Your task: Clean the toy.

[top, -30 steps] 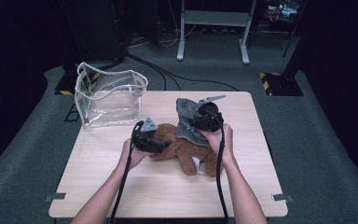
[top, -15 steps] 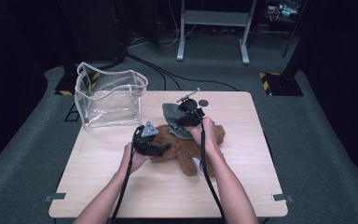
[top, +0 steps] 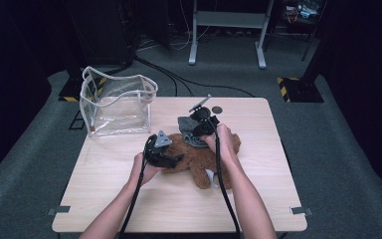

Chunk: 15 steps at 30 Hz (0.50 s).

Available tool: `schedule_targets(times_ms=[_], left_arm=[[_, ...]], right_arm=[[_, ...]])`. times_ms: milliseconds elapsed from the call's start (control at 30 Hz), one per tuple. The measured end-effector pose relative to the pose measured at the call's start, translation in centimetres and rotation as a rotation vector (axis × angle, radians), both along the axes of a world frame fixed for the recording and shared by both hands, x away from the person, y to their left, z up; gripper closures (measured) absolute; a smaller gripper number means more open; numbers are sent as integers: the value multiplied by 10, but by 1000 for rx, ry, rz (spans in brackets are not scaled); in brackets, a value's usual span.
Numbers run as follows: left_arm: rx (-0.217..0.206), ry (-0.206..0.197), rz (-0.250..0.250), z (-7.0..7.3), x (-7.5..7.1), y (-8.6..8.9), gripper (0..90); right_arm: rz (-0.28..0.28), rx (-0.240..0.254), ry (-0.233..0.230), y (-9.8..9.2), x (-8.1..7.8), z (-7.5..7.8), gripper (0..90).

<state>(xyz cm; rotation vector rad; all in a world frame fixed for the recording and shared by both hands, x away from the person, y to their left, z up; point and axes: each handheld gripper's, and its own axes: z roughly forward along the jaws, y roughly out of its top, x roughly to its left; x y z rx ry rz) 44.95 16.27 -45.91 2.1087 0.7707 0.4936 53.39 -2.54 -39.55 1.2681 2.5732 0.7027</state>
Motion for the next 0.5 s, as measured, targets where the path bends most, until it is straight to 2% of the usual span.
schedule_targets(times_ms=[33,200,267,500], left_arm=[[-4,0,1,0,0,0,229],[3,-1,-2,0,-1,0,231],[0,0,-3,1,-1,-1,232],[-2,-2,-3,1,-2,-1,231]], right_arm=[[6,-9,2,-4,2,0,772],[-45,8,29,-20,9,0,772],[-65,-1,46,-36,12,0,772],[-107,2,52,-62,11,1,772]])
